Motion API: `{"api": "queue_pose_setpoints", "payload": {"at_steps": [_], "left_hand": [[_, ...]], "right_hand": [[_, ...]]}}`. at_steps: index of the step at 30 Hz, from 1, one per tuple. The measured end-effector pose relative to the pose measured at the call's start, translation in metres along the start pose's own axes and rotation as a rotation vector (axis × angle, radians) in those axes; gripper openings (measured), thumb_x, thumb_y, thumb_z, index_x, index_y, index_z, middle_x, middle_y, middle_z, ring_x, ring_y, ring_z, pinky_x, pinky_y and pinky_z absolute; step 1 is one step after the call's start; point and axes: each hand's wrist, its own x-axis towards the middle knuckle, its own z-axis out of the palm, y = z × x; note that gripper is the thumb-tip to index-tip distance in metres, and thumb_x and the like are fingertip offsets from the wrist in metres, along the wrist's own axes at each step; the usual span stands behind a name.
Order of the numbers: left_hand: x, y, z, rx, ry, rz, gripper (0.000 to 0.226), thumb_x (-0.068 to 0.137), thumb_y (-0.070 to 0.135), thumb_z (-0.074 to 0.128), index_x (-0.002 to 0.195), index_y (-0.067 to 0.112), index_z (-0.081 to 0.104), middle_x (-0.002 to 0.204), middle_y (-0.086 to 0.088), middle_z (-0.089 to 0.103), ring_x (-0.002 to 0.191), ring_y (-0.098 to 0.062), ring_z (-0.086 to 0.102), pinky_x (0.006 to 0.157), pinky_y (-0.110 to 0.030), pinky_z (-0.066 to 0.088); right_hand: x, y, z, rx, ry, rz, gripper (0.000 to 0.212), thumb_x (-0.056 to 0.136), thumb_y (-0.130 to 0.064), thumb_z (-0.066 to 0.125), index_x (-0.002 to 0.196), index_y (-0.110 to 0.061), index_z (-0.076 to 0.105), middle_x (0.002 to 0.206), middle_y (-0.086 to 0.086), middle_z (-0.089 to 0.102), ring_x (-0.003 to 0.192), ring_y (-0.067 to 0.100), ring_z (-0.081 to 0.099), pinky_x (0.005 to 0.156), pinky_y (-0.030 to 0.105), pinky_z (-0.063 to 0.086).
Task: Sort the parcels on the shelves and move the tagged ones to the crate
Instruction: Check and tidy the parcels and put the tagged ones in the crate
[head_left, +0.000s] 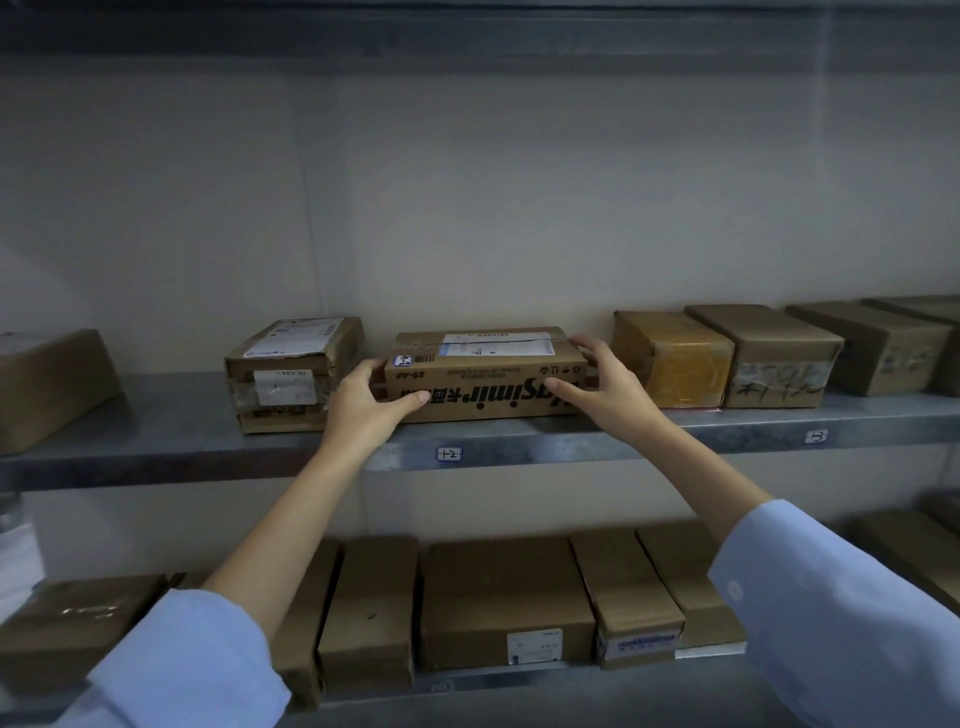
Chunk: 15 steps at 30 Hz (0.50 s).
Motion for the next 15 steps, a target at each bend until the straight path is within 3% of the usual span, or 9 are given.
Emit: {"api": "queue_pose_setpoints", "payload": {"at_steps": [4,7,10,15], "left_hand": [[-0.005,0.006,-0.002,0.085,-0.047,0.019,0.062,0.078,0.024,0.081,0.132,0.014,0.053,0.125,-0.003,0.062,0.117,-0.017,0.054,0.094,-0.028,0.040],[-0.012,0.014,-0.007,0.229,-0.019,0.103,0.067,0.080,0.024,0.078,0.137,0.011,0.046,0.135,-0.007,0.054,0.125,-0.023,0.049,0.102,-0.037,0.041],[-0.020,0.026,-0.015,0.424,0.053,0.249,0.071,0.086,0.031,0.071,0.145,0.010,0.036,0.145,-0.010,0.042,0.130,-0.028,0.045,0.103,-0.044,0.042],[-0.020,0.040,-0.020,0.746,0.111,0.496,0.061,0.096,0.049,0.047,0.145,0.014,0.041,0.148,-0.005,0.045,0.135,-0.026,0.037,0.110,-0.043,0.027]], "right_hand": [[-0.001,0.001,0.001,-0.012,-0.002,-0.006,0.073,0.088,-0.031,0.070,0.148,-0.020,0.030,0.146,0.006,0.047,0.124,0.016,0.050,0.095,0.028,0.043],[-0.003,-0.004,0.000,-0.035,0.012,-0.039,0.077,0.087,-0.032,0.071,0.150,-0.016,0.028,0.149,0.004,0.044,0.131,0.012,0.042,0.101,0.033,0.046],[-0.004,-0.013,-0.003,-0.176,0.091,-0.109,0.074,0.090,-0.039,0.066,0.150,-0.015,0.030,0.151,0.005,0.041,0.137,0.018,0.040,0.105,0.031,0.038],[-0.008,-0.033,-0.006,-0.514,0.150,-0.229,0.064,0.098,-0.050,0.047,0.151,-0.020,0.029,0.150,0.005,0.041,0.135,0.024,0.040,0.104,0.041,0.040]]}}
